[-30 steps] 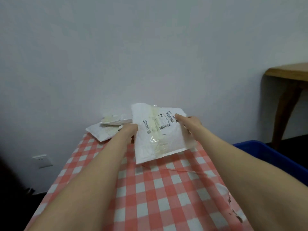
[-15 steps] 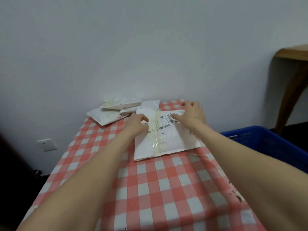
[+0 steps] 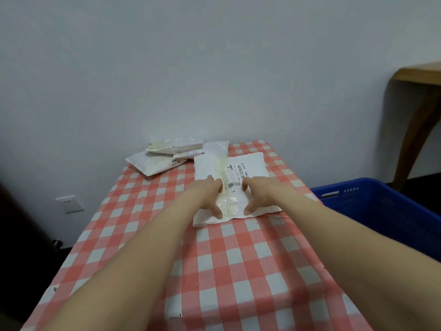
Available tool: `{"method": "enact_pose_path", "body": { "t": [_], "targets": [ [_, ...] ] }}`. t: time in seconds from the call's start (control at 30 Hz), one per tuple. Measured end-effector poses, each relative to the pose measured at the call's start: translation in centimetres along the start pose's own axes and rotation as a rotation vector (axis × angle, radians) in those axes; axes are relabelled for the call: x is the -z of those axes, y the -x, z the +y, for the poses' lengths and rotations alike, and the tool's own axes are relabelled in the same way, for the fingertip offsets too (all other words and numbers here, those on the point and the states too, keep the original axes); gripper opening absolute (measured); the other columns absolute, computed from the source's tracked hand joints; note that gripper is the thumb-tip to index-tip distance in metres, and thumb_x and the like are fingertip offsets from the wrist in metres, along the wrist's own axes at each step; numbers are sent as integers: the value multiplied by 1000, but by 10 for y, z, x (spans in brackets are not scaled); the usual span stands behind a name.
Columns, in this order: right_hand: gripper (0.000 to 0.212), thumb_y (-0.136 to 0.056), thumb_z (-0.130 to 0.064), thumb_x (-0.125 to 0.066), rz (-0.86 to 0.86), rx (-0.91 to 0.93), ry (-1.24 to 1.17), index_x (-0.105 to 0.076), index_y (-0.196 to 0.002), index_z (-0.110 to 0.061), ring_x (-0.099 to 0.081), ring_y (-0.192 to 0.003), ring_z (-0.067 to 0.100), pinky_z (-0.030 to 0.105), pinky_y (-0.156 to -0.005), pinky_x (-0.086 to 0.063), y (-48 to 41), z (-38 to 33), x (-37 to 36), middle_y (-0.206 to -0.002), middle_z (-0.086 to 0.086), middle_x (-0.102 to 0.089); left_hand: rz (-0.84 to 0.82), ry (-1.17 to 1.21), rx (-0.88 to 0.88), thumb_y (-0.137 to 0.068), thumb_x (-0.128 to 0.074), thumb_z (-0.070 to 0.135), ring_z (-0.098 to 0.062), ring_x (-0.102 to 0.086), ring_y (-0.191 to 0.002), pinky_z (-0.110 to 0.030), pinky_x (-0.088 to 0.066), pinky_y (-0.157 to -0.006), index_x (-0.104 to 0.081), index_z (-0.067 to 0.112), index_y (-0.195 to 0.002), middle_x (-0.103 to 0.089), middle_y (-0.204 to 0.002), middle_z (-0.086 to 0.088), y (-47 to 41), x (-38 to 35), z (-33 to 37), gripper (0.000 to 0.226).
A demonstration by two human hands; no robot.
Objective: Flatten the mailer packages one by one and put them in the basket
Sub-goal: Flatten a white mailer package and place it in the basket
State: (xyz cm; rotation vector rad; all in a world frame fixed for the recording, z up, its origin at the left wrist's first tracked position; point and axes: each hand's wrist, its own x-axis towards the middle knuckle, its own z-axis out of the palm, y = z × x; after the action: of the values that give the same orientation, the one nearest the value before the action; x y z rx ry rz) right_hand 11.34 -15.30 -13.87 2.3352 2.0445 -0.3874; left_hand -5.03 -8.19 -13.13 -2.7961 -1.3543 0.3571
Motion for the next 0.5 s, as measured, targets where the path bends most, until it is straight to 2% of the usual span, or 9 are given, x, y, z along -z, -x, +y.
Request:
{"method": "enact_pose_path", "body": {
  "t": [0.07,0.2,0.3,0.4,0.5],
  "targets": [
    [63,-75,-45,-76,-16,-11,12,-46,-127,-24,-50,-99,20,31,-78,-42,-2,-1,-1,-122,-1,-54,6,-54,-22,-66,-80,48,-21,-54,-106,-33,-45,-82,-46,22,-121,-53,-120,1,-4,1,2,71],
    [46,-79,-42,-73,-14,-8,49,-55,-116,-21,-55,-104,22,30,-77,-43,-10,-1,-2,-117,-1,-58,26,-64,-45,-70,-78,43,-18,-54,-104,-30,-42,-77,-52,22,-114,-59,-113,4,-10,1,2,55],
    [28,-82,-39,-71,-11,8,68,-59,-102,-23,-56,-97,20,29,-72,-40,-16,-1,-2,-113,-1,-61,54,-52,-70,-72,-77,38,-17,-54,-103,-27,-40,-74,-56,23,-109,-59,-110,6,-11,3,1,45],
    [14,-86,-34,-66,-6,41,110,-56,-90,-25,-52,-88,19,28,-69,-39,-17,-2,-1,-108,-1,-62,75,-55,-81,-73,-77,34,-16,-55,-99,-27,-39,-71,-58,24,-99,-61,-105,6,-12,4,2,33],
    [10,-89,-31,-61,-19,83,153,-54,-89,-25,-50,-87,20,28,-69,-37,-17,-2,-1,-100,-2,-56,94,-43,-94,-75,-75,29,-17,-57,-96,-26,-38,-69,-60,26,-92,-64,-101,6,-13,5,4,23]
  ]
}}
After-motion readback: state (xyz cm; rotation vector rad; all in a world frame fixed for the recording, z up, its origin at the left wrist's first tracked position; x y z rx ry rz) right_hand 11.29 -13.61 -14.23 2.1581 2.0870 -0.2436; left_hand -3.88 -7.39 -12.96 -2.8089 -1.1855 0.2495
